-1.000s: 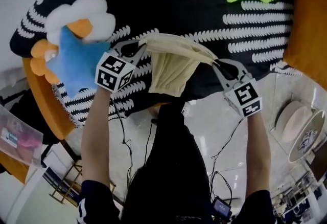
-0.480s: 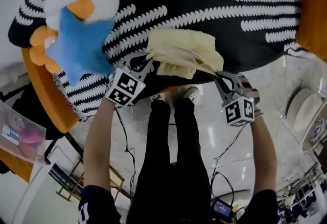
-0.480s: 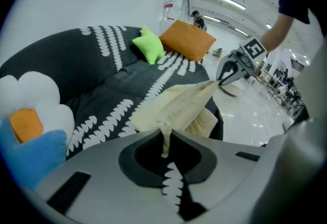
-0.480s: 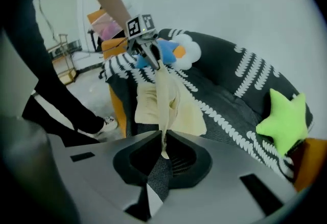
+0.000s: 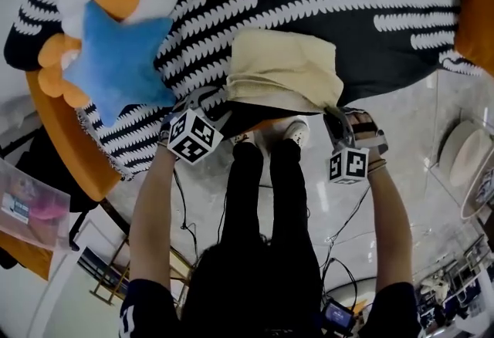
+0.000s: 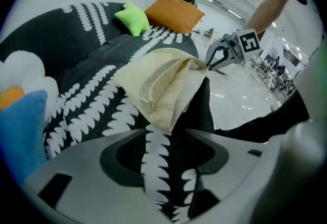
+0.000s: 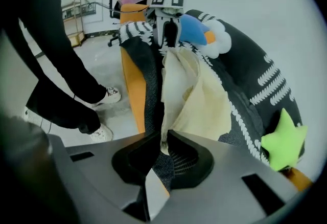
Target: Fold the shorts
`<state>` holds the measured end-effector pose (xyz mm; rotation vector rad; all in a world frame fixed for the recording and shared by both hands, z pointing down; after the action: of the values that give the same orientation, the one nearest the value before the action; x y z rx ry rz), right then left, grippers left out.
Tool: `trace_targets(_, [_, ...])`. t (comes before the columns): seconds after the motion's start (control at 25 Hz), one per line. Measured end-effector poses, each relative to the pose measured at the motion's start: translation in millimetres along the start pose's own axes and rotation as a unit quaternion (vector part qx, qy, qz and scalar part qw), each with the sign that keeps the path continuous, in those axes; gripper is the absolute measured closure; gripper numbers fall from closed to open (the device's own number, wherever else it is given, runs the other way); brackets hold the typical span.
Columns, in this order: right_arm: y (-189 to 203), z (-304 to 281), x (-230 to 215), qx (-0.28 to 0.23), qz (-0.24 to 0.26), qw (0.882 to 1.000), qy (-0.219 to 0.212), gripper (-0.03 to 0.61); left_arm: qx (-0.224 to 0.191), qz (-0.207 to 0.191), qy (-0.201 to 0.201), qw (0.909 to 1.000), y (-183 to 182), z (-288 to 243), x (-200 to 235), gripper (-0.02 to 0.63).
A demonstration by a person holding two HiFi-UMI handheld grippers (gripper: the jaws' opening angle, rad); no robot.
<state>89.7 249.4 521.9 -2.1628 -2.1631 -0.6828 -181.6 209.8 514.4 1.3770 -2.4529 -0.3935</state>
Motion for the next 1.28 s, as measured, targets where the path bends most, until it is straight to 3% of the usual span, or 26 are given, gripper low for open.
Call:
trace_targets(0.08, [-0.5, -4.2, 10.1, 0.012, 0.027, 1.0, -0.012, 0.509, 0.002, 0.041, 0.008, 0.9991, 10.5, 3.0, 0.3, 0.363])
trace_targets(0.2, [1.9, -10.1, 24.5, 0.03, 0.037, 0.998, -0.042, 0.437, -0.032, 0.093, -0.008, 0.9951, 7.0, 13.2, 9.0, 0.359])
trace_targets(0.28, [9.3, -10.9, 28.9, 0.047, 0.02, 0.997, -0.05, 0.388, -0.071, 0.116, -0.022, 0.9905, -11.3, 22.3, 18.5, 0.367])
trace_targets(0.36, [14.3, -4.8, 23.6, 0.049, -0.033, 0.997, -0.04, 0.348, -0.102, 0.115, -0.027, 0.9877, -34.0, 28.0, 25.9, 0.382])
trace_targets(0.44, [12.1, 7.5, 10.5, 0.03, -0.095, 0.995, -0.02, 0.331, -0.103, 0.081, -0.026, 0.991, -50.7, 28.1, 28.6, 0.414])
trace_targets(0.6, [1.3, 22.9, -11.7, -0.008, -0.164, 0.986, 0.006, 0.373, -0.046, -0.004, -0.006, 0.9989, -58.9, 8.2, 19.9, 0.468])
trace_targets(0.68, [-2.2, 13.2, -10.7, -0.005, -0.187, 0.982, -0.004, 0.373, -0.026, -0.016, -0.002, 0.9995, -58.2, -4.5, 15.8, 0.508])
trace_targets(0.76, [-3.0, -0.3, -9.7, 0.003, -0.21, 0.978, -0.005, 0.377, -0.018, -0.029, 0.002, 0.9994, -57.5, -12.5, 9.5, 0.591])
trace_targets(0.88, [-4.1, -11.7, -10.9, 0.014, -0.25, 0.968, 0.0, 0.403, 0.001, -0.102, 0.023, 0.9945, -53.8, -11.5, -9.6, 0.597])
trace_targets(0.96, [-2.5, -15.7, -5.2, 0.034, -0.237, 0.971, 0.002, 0.421, 0.015, -0.159, 0.034, 0.9866, -47.2, -7.0, -22.3, 0.597])
trace_targets(1.08, [7.5, -19.7, 2.1, 0.068, -0.207, 0.976, 0.014, 0.531, 0.032, -0.214, 0.037, 0.9756, -35.1, -6.6, -31.6, 0.597])
trace_targets(1.2, [17.7, -19.0, -0.6, 0.07, -0.191, 0.979, 0.004, 0.548, 0.042, -0.217, 0.033, 0.9748, -33.7, -15.9, -28.0, 0.597])
trace_targets(1.28, [22.6, -20.1, 5.2, 0.068, -0.178, 0.981, -0.023, 0.544, 0.048, -0.184, 0.041, 0.9809, -35.0, -26.2, -26.7, 0.595])
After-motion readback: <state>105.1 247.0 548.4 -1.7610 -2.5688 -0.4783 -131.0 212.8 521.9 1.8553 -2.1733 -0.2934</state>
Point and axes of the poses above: the fingertips, and each gripper's own axes: z backward along the fingers, x to its left, y out of its underside, the point moved 4 cm from there along z, backward along the fingers, and after that the axes turned 2 degrees about x, right-handed, at the moved point
